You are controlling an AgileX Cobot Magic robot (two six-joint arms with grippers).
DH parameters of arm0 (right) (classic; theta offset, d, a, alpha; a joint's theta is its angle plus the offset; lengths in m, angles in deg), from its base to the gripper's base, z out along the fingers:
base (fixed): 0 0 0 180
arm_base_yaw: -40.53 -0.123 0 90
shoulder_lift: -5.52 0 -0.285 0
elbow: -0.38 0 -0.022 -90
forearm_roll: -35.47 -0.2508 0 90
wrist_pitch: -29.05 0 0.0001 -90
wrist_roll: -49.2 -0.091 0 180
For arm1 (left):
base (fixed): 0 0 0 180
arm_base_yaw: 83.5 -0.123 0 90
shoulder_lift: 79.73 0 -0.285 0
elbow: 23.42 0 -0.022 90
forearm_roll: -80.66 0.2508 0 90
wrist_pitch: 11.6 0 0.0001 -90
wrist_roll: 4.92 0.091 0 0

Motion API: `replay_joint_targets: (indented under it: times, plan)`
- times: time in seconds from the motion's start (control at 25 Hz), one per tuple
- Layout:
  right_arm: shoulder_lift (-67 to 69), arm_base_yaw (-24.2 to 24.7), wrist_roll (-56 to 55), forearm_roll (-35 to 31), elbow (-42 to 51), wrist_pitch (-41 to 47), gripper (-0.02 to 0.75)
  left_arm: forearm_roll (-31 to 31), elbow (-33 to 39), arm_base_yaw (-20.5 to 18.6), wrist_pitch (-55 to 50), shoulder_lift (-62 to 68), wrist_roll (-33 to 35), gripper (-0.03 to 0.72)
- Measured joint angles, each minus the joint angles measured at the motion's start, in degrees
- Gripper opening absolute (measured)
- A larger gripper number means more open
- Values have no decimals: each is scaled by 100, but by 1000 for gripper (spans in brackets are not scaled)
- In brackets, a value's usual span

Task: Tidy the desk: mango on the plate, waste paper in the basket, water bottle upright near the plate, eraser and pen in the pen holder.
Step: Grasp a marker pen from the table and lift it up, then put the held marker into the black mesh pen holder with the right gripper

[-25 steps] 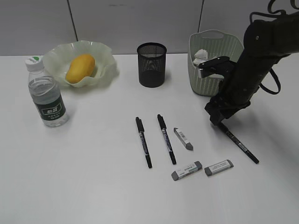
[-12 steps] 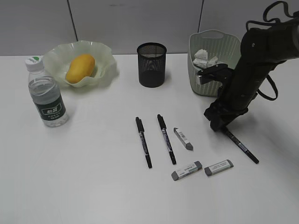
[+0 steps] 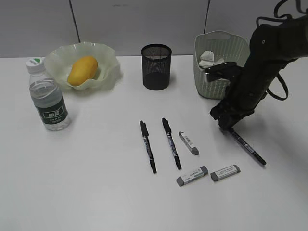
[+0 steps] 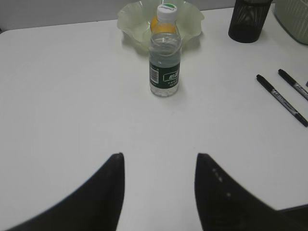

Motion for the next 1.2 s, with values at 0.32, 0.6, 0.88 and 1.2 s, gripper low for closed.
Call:
replay_joint_targets:
  times: [0.32, 0.6, 0.88, 1.2]
  plan:
    - [-1571, 0, 527, -823, 0, -257, 144, 0, 0, 0, 0, 0, 0, 339]
    - [-2780, -16, 784, -2531, 0, -2554, 144, 0, 0, 0, 0, 0, 0, 318]
    - [-2567, -561, 790, -2725, 0, -4818, 144, 0, 0, 0, 0, 0, 0, 302]
    - [-1539, -1126, -156, -923, 0, -7364, 144, 0, 0, 0, 0, 0, 0, 298]
